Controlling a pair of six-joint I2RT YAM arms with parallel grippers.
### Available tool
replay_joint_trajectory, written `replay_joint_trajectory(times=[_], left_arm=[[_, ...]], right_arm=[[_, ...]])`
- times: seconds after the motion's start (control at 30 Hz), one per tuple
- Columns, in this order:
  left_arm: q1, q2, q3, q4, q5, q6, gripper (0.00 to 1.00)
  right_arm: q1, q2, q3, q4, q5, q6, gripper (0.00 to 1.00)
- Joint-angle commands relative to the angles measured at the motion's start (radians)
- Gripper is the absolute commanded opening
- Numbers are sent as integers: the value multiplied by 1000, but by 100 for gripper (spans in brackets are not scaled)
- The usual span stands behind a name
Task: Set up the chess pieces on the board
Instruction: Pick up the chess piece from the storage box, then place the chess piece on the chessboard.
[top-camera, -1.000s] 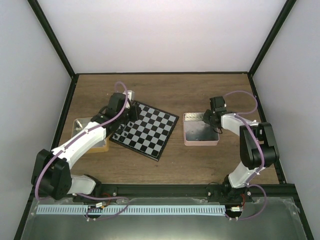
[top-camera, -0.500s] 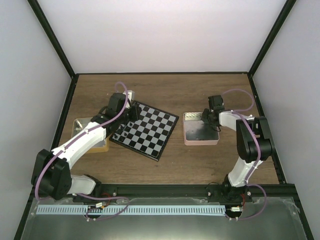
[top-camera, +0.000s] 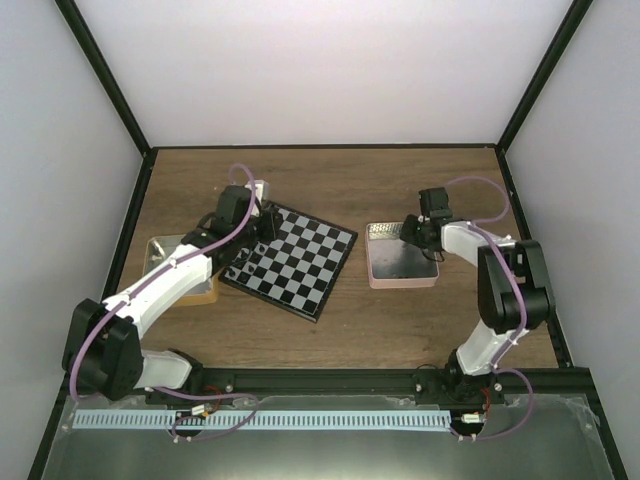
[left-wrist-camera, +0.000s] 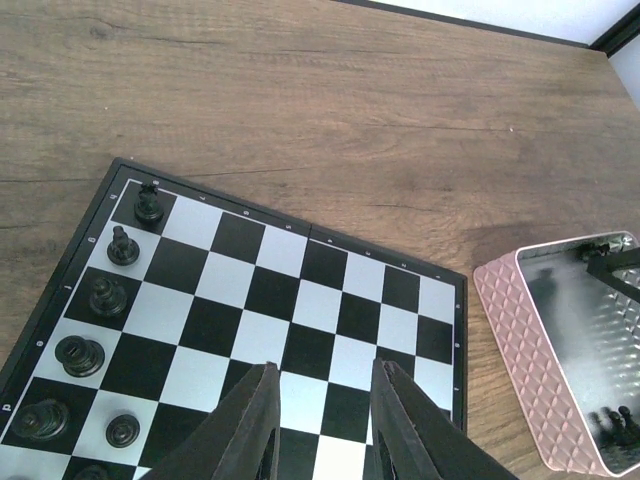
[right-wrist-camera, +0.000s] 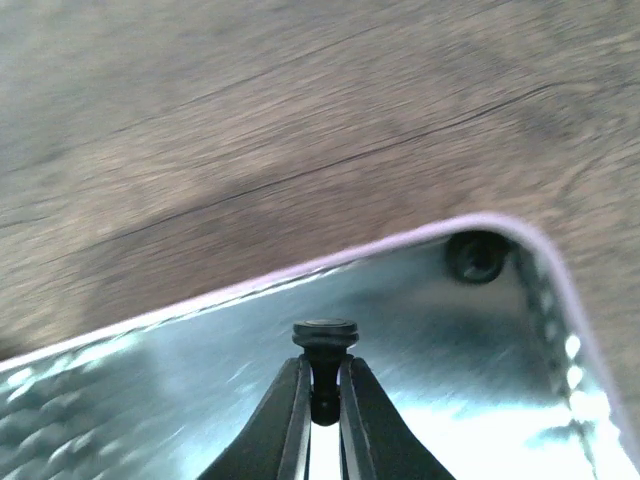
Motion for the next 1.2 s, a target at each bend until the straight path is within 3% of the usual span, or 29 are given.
replay_joint_trajectory(times=[0.0,0.13,0.23,0.43,0.8,0.93,1.1,1.17], left_arm=[[2,-36,-29,41,-18,-14,28],[3,-54,-49,62,-45,-34,31],[4,-69,-56,66,-79,-50,31],[4,-102,-77,67,-139,-85,31],[4,-134,-85,47,-151,-72,31],[4,-142,-88,46,-147,-65,31],[4,-139,-92,54,-106,-47,32],[4,-133,-93,61,-79,-45,37]], right_arm=[[-9,-127,-25,-75,-249,80,1],[49,-202,-65,-96,-464,166,1],[168,-208,-26,-130,-534,199,1],[398,-124,63,-138,-529,250,1],[567,62,167,-135,-481,275,2],[577,79,187,-147,-470,280,8],[576,61,198,-143,-454,278,24],[577,51,197,-130,-450,279,26]])
